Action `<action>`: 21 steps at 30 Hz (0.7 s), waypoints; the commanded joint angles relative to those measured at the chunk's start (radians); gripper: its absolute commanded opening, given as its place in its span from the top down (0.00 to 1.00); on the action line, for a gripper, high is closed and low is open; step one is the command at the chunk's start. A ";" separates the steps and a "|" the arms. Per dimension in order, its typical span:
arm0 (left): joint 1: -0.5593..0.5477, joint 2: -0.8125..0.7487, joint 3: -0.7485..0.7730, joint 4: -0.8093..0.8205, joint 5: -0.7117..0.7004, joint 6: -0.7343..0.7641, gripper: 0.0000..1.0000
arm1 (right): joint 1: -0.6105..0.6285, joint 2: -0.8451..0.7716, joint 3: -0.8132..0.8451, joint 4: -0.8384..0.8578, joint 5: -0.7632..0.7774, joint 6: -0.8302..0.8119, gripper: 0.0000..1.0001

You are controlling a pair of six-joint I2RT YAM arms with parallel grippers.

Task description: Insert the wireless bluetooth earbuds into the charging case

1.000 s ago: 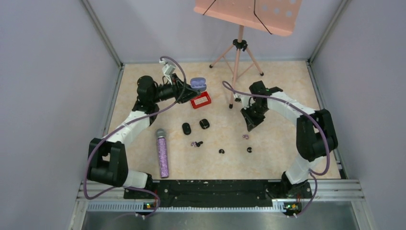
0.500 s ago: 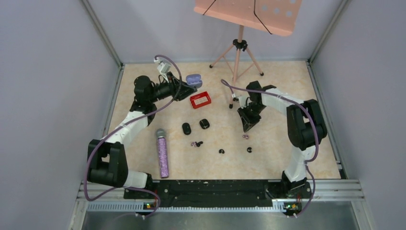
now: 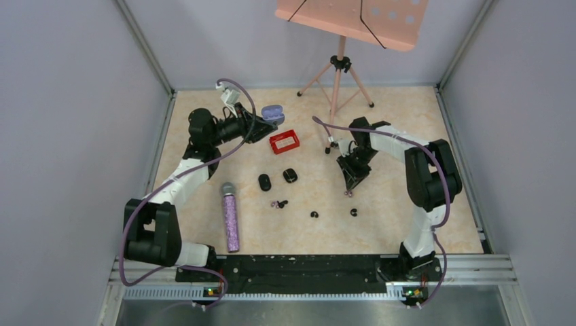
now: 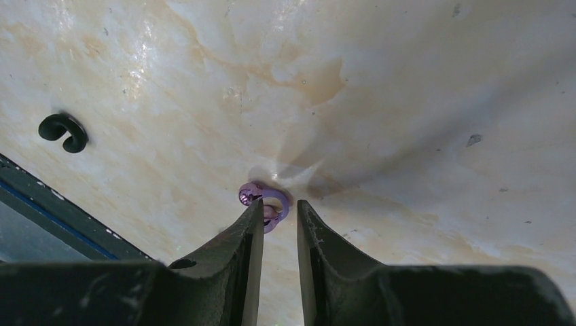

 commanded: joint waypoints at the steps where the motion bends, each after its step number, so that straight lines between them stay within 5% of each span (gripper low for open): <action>1: 0.006 -0.024 -0.003 0.042 -0.010 -0.008 1.00 | -0.007 -0.017 0.001 -0.016 -0.018 -0.012 0.76; 21: 0.006 -0.031 -0.019 0.035 -0.030 0.004 1.00 | 0.018 -0.055 -0.129 0.011 0.006 -0.001 0.81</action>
